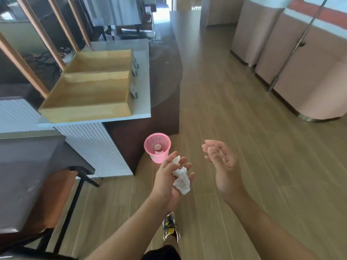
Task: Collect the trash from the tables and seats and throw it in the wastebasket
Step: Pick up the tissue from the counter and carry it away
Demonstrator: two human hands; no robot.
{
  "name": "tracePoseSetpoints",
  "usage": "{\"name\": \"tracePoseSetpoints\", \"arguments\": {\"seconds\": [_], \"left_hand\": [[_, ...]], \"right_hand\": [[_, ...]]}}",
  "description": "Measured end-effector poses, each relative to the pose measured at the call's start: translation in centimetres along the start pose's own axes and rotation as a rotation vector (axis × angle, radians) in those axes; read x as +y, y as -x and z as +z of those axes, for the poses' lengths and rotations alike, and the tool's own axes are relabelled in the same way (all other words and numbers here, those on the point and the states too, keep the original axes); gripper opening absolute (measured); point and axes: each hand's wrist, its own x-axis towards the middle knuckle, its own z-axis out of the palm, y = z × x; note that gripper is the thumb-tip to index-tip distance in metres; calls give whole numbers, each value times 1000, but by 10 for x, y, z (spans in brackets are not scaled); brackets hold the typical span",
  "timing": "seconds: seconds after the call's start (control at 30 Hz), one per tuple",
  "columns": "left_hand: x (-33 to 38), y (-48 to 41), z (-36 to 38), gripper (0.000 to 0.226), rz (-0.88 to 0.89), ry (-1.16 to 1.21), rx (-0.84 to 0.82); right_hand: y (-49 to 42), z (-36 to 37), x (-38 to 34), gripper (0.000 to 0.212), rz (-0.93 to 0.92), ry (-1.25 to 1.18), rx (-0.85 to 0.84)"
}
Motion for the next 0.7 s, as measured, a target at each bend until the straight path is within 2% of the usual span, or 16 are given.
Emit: {"name": "tracePoseSetpoints", "arguments": {"seconds": [0.13, 0.27, 0.37, 0.5, 0.7], "left_hand": [[37, -80, 14, 48, -7, -21, 26], [74, -147, 22, 54, -22, -59, 57], [95, -191, 25, 59, -27, -88, 89], [103, -254, 19, 55, -57, -95, 160], [90, -356, -14, 54, -86, -35, 247]], "right_hand": [[-82, 28, 26, 27, 46, 25, -8], [-153, 57, 47, 44, 100, 17, -2], [-197, 74, 63, 48, 137, 29, -14], [-250, 85, 100, 34, 192, 31, -52], [-324, 97, 182, 37, 243, 35, -93]]}}
